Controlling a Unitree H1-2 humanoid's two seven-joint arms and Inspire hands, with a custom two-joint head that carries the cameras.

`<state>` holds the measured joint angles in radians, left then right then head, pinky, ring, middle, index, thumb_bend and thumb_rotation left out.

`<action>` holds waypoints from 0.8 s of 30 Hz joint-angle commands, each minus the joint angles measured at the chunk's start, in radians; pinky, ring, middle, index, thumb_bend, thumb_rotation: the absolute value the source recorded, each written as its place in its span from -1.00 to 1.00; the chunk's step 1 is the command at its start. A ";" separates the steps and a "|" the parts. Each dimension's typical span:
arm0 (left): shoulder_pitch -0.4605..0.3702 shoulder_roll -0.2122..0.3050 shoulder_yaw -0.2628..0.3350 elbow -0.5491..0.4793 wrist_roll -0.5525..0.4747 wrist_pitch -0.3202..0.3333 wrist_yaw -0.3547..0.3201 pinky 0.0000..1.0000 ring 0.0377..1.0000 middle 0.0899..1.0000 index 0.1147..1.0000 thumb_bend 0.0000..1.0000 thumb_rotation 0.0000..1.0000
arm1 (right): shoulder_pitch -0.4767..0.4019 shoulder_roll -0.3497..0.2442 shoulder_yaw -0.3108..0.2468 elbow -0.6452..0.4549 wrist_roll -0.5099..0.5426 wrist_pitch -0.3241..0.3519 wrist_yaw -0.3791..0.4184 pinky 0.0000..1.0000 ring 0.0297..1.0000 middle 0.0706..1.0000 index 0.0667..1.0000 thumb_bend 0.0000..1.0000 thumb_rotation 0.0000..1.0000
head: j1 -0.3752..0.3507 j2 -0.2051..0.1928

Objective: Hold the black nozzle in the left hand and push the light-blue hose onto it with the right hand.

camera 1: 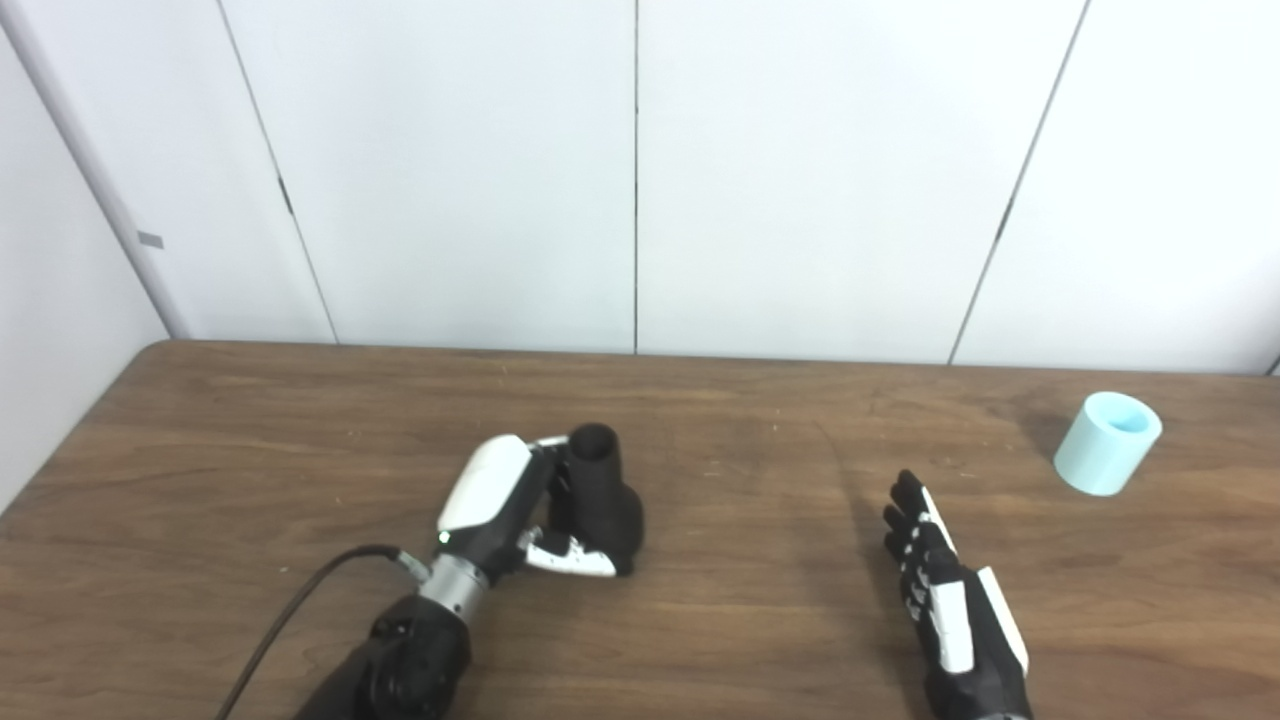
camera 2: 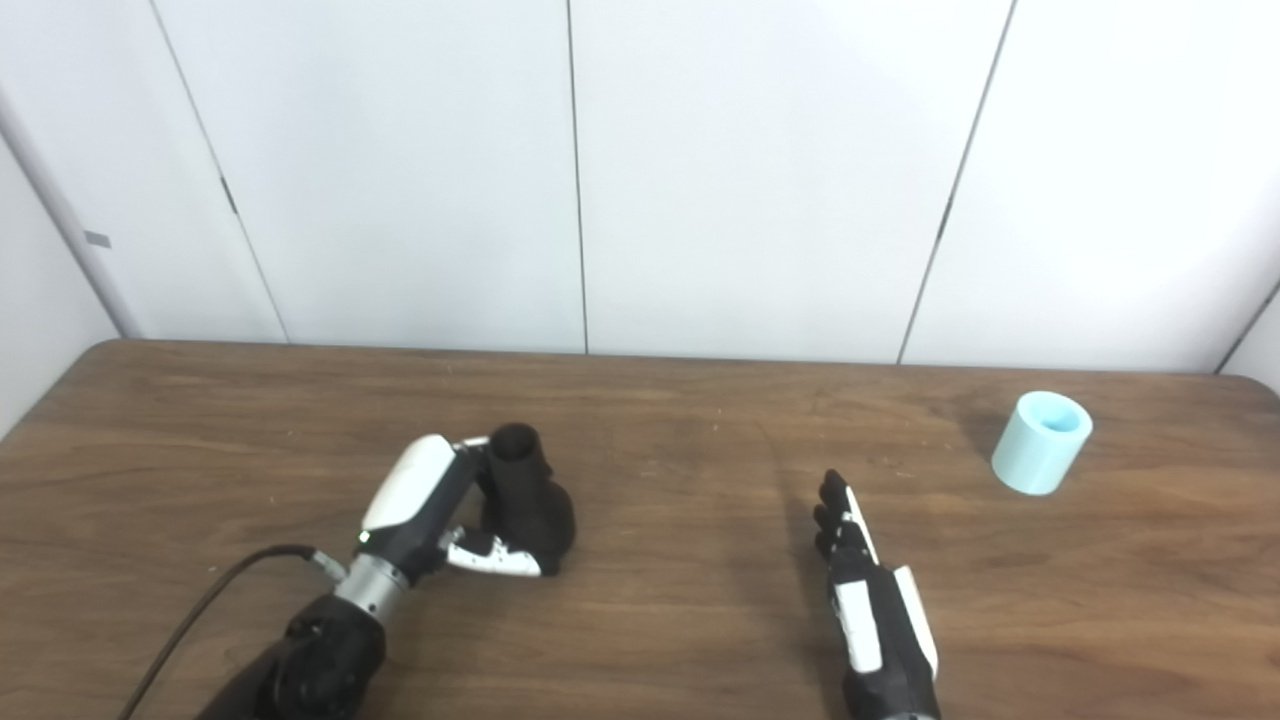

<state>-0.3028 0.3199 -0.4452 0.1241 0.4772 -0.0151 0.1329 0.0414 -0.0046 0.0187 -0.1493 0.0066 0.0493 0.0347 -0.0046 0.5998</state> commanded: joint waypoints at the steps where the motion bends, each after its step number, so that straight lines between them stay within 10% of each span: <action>1: 0.089 -0.032 -0.115 0.009 0.022 0.052 -0.194 -0.08 0.00 -0.02 -0.16 0.04 -0.84 | 0.007 0.019 0.022 -0.021 -0.011 0.025 0.000 1.00 1.00 1.00 1.00 0.39 1.00 | -0.005 0.005; 24: 0.106 -0.043 -0.176 0.053 0.060 0.014 -0.213 -0.17 -0.12 -0.14 -0.16 0.04 -0.84 | -0.028 0.008 0.017 -0.116 0.007 0.154 -0.014 0.90 0.83 0.84 0.86 0.46 0.99 | -0.042 0.031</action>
<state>-0.2915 0.2707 -0.5421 0.0739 0.5134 -0.0297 0.0735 0.0416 0.0068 0.0348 -0.2273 -0.0060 0.1718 0.0009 -0.0460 0.6305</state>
